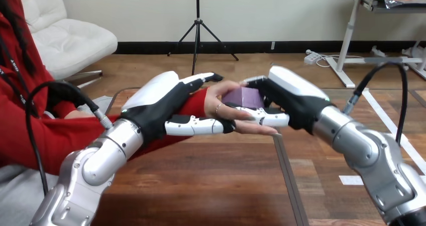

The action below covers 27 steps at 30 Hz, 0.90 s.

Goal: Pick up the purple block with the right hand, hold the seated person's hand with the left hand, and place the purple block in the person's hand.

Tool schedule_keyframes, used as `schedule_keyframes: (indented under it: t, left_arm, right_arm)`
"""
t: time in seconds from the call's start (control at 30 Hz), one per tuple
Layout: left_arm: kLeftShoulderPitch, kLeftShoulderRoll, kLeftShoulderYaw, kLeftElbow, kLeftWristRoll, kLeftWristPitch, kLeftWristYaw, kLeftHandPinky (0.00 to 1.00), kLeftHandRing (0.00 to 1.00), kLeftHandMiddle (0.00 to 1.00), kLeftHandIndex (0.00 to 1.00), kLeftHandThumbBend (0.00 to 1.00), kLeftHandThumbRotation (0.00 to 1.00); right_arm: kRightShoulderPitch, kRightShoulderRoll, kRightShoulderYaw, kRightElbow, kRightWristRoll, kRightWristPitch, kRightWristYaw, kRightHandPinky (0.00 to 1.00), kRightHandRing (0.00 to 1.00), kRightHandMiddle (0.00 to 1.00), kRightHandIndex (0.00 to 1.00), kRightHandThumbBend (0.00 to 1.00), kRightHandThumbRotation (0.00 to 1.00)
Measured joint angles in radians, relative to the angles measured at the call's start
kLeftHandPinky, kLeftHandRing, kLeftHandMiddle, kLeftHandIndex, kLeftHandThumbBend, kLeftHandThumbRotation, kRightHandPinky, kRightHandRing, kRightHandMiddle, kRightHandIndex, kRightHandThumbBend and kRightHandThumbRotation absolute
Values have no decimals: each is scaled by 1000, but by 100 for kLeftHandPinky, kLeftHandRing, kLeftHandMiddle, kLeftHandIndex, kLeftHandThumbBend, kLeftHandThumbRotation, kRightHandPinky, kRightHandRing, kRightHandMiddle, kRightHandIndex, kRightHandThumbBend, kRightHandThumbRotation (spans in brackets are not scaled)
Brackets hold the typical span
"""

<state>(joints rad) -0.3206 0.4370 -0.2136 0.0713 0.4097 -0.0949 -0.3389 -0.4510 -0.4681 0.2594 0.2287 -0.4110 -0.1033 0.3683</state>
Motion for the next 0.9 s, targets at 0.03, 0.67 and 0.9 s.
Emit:
schedule_keyframes:
  t: [0.03, 0.67, 0.9]
  left_arm:
    - [1, 0, 1, -4, -10, 3, -9, 88, 96, 93, 91, 100, 88]
    - [68, 17, 23, -28, -101, -18, -69, 74, 88, 89, 88, 100, 99]
    - [109, 17, 33, -28, -102, -53, -42, 71, 85, 87, 87, 100, 100]
  right_arm:
    - [2, 0, 0, 1, 1, -3, 0, 57, 66, 69, 70, 98, 100]
    - [21, -4, -2, 15, 47, -27, 0, 58, 68, 70, 71, 93, 100]
    - [28, -5, -10, 15, 73, -34, 0, 60, 69, 71, 71, 91, 100]
